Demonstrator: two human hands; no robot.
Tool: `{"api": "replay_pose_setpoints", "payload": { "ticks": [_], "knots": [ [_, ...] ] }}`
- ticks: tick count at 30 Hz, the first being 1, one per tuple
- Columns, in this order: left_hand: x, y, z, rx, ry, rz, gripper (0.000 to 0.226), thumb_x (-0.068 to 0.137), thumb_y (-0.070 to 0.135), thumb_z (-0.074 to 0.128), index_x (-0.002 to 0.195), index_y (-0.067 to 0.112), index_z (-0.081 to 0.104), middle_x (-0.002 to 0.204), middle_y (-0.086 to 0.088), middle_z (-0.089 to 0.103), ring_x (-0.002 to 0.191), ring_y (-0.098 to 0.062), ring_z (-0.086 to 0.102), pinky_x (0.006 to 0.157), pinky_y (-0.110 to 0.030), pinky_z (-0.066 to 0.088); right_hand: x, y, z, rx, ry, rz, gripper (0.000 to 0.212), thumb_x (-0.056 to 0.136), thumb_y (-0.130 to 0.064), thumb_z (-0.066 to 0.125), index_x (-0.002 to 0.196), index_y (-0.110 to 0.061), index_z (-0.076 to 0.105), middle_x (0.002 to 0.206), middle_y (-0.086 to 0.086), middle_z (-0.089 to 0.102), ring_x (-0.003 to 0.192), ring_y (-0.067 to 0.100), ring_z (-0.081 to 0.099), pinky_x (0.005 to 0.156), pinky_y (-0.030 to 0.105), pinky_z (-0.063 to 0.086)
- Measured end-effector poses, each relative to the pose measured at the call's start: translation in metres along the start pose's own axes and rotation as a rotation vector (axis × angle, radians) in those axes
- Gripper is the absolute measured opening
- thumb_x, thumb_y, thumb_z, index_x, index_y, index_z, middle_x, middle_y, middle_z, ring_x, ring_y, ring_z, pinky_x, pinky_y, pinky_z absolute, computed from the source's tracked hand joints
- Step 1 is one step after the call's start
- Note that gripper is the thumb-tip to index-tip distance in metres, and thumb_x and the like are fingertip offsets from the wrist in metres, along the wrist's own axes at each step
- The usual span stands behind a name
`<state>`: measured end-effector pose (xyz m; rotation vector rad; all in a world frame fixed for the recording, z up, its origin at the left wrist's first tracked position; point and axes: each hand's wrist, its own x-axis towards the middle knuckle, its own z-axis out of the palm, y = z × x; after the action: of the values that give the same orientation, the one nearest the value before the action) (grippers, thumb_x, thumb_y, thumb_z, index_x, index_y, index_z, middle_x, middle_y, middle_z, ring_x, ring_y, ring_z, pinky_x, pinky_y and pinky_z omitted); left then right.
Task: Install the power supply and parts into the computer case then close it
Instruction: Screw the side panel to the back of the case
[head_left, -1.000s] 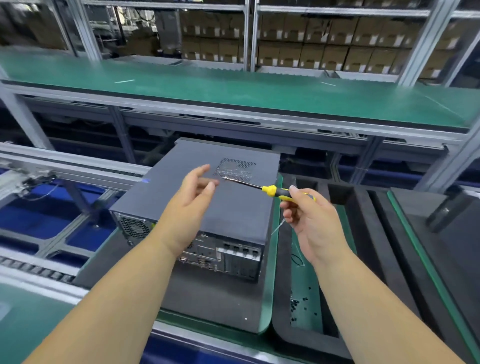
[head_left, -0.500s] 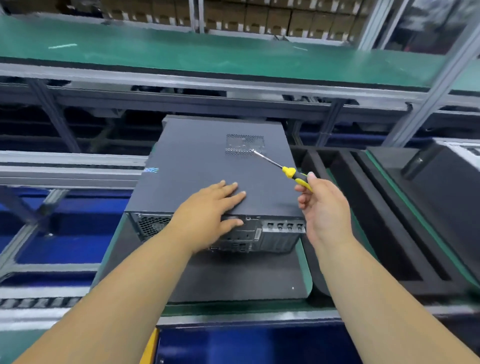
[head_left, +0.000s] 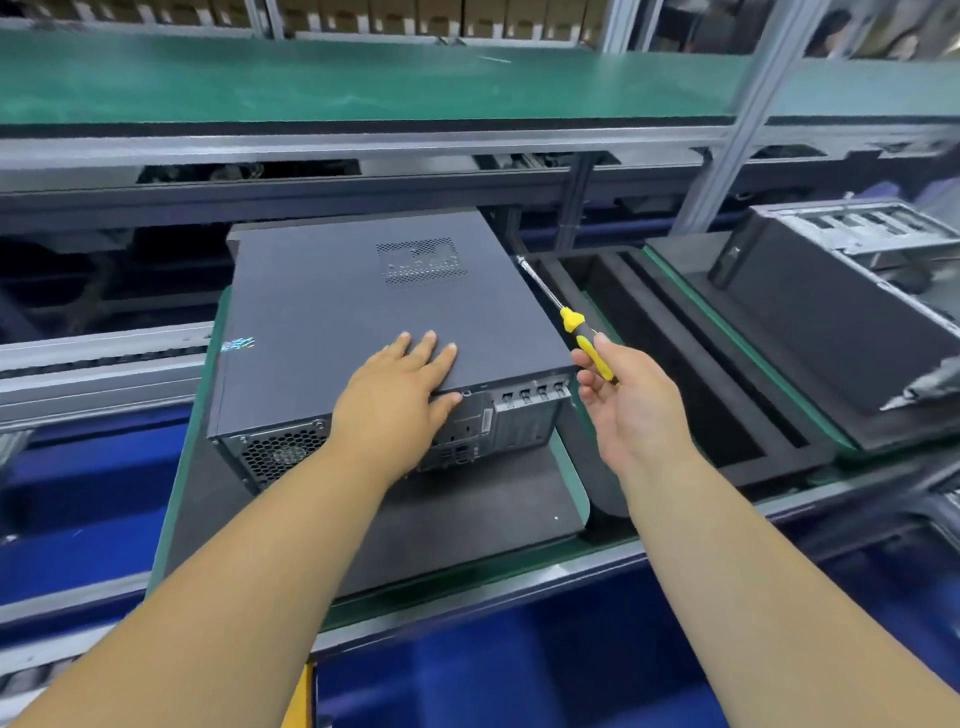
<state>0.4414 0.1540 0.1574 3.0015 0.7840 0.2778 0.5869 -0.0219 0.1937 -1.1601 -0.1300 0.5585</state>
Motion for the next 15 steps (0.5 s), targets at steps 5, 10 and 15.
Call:
{"api": "replay_pose_setpoints", "payload": {
  "ticks": [5,10,15],
  "knots": [
    [0.002,0.006,-0.006,-0.027,-0.045,-0.019,0.061,0.1,0.048,0.036,0.154,0.027,0.018,0.162,0.001,0.014,0.149,-0.023,0.012,0.121,-0.036,0.014,-0.019,0.0,-0.024,-0.027,-0.062,0.025,0.019,0.096,-0.017,0.061,0.11,-0.005,0.061,0.084,0.005,0.074,0.062,0.009,0.061,0.06,0.021,0.052],
    [-0.016,0.032,-0.015,-0.118,0.053,-0.05,0.071,0.094,0.044,0.054,0.153,0.018,0.024,0.16,-0.006,0.019,0.149,-0.025,0.012,0.122,-0.038,0.009,-0.042,0.004,-0.05,-0.153,-0.085,0.047,0.02,0.1,-0.013,0.055,0.118,-0.007,0.057,0.086,0.01,0.068,0.062,0.011,0.059,0.061,0.025,0.051],
    [-0.035,0.073,-0.021,-0.176,0.103,-0.019,0.067,0.093,0.038,0.058,0.151,0.017,0.031,0.157,-0.003,0.028,0.147,-0.023,0.019,0.121,-0.038,0.015,-0.063,0.006,-0.069,-0.264,-0.089,0.091,0.021,0.102,-0.012,0.05,0.122,-0.009,0.055,0.082,0.009,0.066,0.059,0.012,0.055,0.061,0.029,0.047]
  ]
}}
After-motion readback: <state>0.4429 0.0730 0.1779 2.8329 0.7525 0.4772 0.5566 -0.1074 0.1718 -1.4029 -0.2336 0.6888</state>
